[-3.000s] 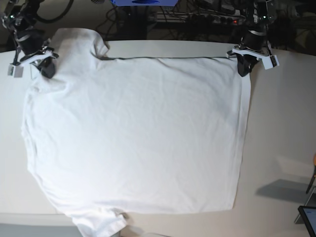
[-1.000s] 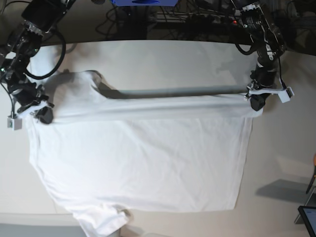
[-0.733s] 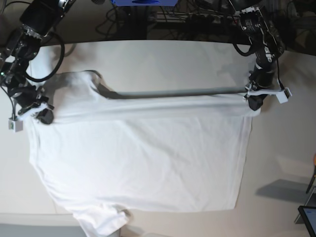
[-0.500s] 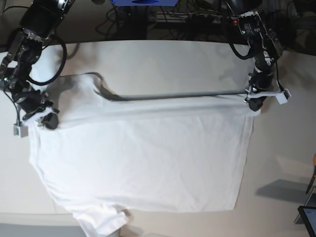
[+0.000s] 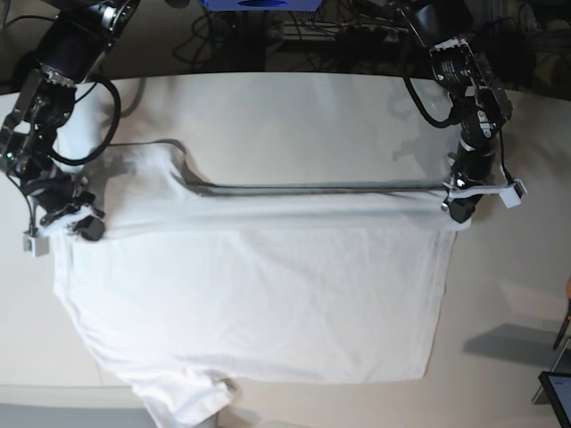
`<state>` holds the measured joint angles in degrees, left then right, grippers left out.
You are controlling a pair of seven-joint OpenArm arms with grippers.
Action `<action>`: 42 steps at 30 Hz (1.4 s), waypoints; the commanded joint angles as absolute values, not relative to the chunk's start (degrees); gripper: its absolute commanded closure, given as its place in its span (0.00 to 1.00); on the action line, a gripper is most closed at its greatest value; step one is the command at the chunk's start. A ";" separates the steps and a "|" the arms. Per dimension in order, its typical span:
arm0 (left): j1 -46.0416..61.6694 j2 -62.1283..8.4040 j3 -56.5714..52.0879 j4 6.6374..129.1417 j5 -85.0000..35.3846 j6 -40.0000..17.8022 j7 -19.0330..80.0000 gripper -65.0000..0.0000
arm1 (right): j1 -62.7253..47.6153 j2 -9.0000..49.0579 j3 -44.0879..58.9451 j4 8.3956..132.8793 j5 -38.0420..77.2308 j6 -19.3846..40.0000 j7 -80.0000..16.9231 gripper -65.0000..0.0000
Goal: Fold the T-shirt properly
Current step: 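Drag the right gripper along the shirt side toward the hem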
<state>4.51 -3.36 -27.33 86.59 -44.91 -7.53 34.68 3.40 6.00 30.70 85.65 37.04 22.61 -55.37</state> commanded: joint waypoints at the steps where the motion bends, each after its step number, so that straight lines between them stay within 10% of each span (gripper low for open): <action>1: 3.38 -4.09 -27.65 87.43 -45.23 -8.04 33.54 1.00 | 4.62 6.99 30.73 86.55 37.67 22.73 -53.14 1.00; 14: 0.04 -4.44 -27.47 78.29 -45.14 -7.96 33.19 1.00 | 5.76 7.16 30.55 81.71 37.67 21.14 -52.79 0.99; 25: -0.04 -4.53 -27.38 78.37 -45.05 -7.96 33.19 1.00 | 2.68 8.22 31.16 92.70 37.76 21.05 -53.05 0.38; 42: 0.66 -4.53 -27.38 80.04 -45.05 -7.96 33.19 1.00 | -14.37 1.45 39.16 98.95 43.74 17.63 -53.41 0.38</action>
